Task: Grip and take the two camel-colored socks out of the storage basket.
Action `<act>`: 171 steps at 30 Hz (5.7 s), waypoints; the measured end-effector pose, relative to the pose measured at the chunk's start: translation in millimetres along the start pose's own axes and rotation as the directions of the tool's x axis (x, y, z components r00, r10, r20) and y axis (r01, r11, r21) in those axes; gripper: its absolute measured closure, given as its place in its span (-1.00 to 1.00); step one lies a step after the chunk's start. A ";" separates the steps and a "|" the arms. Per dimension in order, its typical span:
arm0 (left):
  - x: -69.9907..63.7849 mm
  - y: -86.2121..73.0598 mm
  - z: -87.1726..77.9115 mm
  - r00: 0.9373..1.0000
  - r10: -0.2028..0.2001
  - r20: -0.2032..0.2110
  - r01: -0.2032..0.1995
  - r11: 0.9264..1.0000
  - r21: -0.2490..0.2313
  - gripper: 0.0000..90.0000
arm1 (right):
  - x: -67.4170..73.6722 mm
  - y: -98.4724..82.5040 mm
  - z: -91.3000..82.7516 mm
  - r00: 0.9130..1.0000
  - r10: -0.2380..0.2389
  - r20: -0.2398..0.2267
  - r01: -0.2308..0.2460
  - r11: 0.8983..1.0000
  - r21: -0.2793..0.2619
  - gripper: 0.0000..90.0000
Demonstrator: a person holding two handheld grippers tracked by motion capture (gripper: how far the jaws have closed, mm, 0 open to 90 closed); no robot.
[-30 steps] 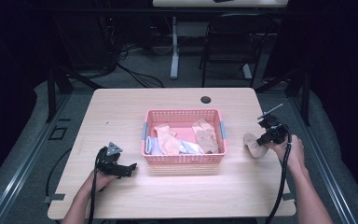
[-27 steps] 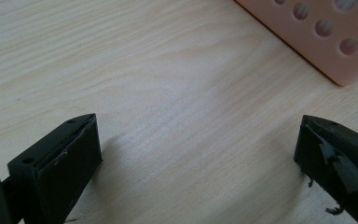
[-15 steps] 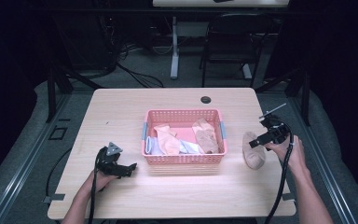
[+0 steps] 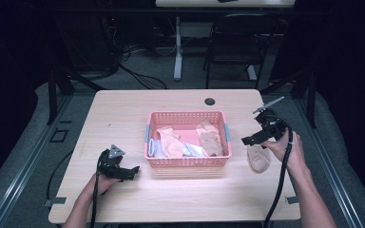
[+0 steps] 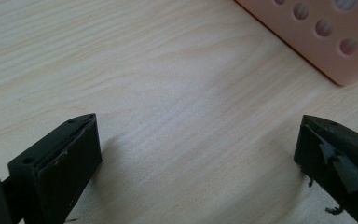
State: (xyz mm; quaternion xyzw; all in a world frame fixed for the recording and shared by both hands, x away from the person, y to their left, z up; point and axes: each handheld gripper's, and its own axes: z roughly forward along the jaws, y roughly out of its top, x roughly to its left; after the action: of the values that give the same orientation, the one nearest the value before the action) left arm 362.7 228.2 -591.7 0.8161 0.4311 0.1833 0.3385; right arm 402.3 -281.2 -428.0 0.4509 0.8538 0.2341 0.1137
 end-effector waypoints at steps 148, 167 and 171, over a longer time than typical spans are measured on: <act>-0.4 -0.7 -0.6 1.000 0.000 0.000 0.000 1.000 -0.001 -0.99 | -11.1 51.3 -25.9 0.995 0.011 0.096 -0.019 0.997 0.077 0.91; -0.4 -0.7 -0.5 1.000 0.000 0.000 0.000 1.000 -0.001 -0.99 | -29.2 30.8 57.0 0.993 0.090 0.081 -0.103 0.980 0.168 0.90; -0.4 -0.7 -0.6 1.000 0.000 0.000 0.000 1.000 -0.001 -0.99 | -29.1 27.0 71.3 0.992 0.102 0.077 -0.113 0.979 0.168 0.91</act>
State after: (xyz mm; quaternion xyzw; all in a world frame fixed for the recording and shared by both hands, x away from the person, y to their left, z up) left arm 361.7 228.4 -591.8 0.8159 0.4311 0.1835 0.3389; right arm 467.1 -270.9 -476.6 0.5123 0.8408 0.1496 0.0904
